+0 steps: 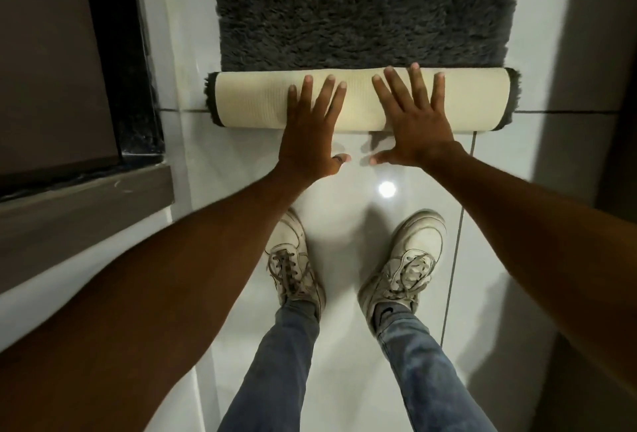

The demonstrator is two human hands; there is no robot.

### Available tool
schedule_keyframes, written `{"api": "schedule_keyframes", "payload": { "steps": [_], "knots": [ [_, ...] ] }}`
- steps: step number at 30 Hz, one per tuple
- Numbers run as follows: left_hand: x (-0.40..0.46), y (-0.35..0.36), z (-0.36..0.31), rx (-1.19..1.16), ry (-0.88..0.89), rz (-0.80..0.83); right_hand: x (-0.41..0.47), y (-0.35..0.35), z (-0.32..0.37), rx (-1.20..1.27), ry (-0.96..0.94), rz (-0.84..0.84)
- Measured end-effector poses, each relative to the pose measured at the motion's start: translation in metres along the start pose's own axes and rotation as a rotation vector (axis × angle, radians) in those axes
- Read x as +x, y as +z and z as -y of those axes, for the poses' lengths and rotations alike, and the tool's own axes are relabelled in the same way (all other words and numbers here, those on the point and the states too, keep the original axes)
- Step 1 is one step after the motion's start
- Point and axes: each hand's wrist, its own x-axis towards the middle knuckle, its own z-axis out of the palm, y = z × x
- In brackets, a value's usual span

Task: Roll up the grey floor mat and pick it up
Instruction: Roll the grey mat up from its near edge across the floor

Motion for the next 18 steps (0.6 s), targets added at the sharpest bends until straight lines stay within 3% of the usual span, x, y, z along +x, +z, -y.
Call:
{"api": "schedule_keyframes", "payload": {
  "steps": [6,10,13,18],
  "knots": [
    [0.045,0.006,0.005,0.166,-0.102,-0.15,0.032,-0.009,-0.004,0.03,0.08,-0.165],
    [0.018,0.009,0.002,0.133,-0.032,-0.204,0.005,0.001,0.006,0.096,0.09,-0.162],
    [-0.018,0.003,-0.011,0.012,0.014,-0.02,-0.031,0.01,0.016,0.179,0.098,-0.008],
    [-0.016,-0.016,-0.022,0.001,0.058,0.397,-0.036,-0.004,0.008,0.254,0.09,0.485]
  ]
}}
